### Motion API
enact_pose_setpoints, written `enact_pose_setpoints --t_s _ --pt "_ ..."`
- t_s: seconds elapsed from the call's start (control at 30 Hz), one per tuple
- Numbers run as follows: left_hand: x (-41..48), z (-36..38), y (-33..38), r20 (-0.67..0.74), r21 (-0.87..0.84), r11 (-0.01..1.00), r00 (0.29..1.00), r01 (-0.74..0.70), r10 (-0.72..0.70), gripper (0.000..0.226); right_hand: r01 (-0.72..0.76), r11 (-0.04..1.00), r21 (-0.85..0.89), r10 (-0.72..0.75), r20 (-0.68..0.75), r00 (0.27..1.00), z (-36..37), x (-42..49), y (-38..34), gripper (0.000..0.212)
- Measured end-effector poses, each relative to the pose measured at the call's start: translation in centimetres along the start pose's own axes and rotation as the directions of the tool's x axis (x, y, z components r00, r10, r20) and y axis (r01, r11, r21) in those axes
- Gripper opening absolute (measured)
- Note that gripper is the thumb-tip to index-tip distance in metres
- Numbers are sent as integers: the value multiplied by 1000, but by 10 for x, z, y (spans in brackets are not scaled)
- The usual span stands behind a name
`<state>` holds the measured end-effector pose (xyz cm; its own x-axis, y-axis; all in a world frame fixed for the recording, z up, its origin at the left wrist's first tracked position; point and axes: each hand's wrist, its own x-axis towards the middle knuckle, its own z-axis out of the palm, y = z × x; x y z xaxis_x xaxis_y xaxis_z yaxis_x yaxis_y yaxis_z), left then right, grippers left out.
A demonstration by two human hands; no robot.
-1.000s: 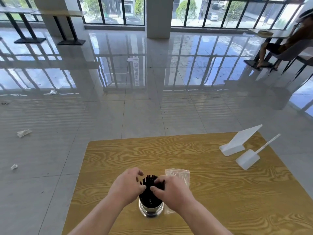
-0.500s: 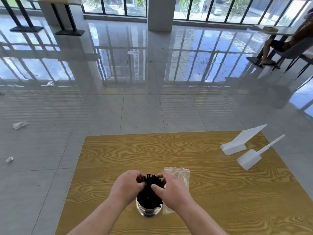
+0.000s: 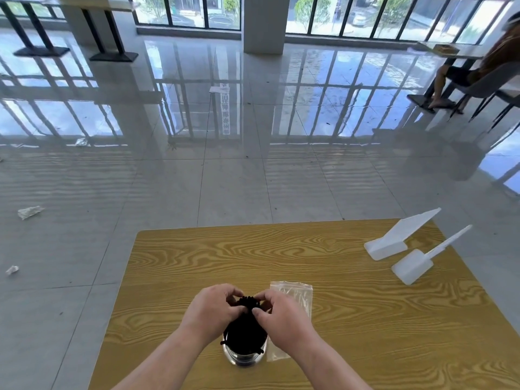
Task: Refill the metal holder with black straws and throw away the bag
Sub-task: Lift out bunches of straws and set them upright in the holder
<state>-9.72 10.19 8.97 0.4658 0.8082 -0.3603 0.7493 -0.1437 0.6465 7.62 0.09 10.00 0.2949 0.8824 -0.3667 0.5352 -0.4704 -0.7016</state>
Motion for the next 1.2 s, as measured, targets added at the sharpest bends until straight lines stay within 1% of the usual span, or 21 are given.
enact_pose_setpoints --t_s 0.07,0.13,0.2,0.33,0.4,0.47,0.6,0.67,0.77,0.83,0.97,1.2 --pt "2 3 3 6 7 1000 1000 -5 5 17 -5 1000 23 5 -11 1000 1 2 1 25" --pt "3 5 6 6 1 1000 1000 -4 4 8 -21 998 66 23 -17 1000 2 4 4 22" --pt "2 6 7 5 6 1000 1000 -1 1 4 -30 995 91 32 -22 999 3 5 6 21" --pt "1 5 9 -1 38 999 1000 -4 4 10 -22 994 109 26 -38 999 5 5 8 16" --pt "0 6 10 10 51 999 1000 -16 15 13 -13 994 112 18 -43 999 7 3 7 21" --pt "0 7 12 7 65 997 999 -36 36 10 -2 996 94 8 -59 998 8 2 7 27" --pt "-3 8 16 -39 90 995 998 -51 55 3 13 995 97 -7 -60 998 6 -1 8 17" --pt "-5 7 17 -51 108 992 996 -64 70 12 7 995 100 -3 -50 999 4 -3 8 15" --pt "-7 2 20 -82 138 987 992 -82 94 9 -15 994 109 18 -28 999 0 -4 6 16" --pt "-7 -3 24 -96 177 979 988 -101 120 14 -31 993 116 34 -19 999 -2 -5 3 18" --pt "-8 -15 33 -118 204 970 980 -134 160 14 -43 990 131 44 -6 999 -7 -7 -3 16" --pt "-9 -37 53 -142 180 973 975 -143 169 12 -1 997 82 5 -47 999 -22 -7 -17 26"
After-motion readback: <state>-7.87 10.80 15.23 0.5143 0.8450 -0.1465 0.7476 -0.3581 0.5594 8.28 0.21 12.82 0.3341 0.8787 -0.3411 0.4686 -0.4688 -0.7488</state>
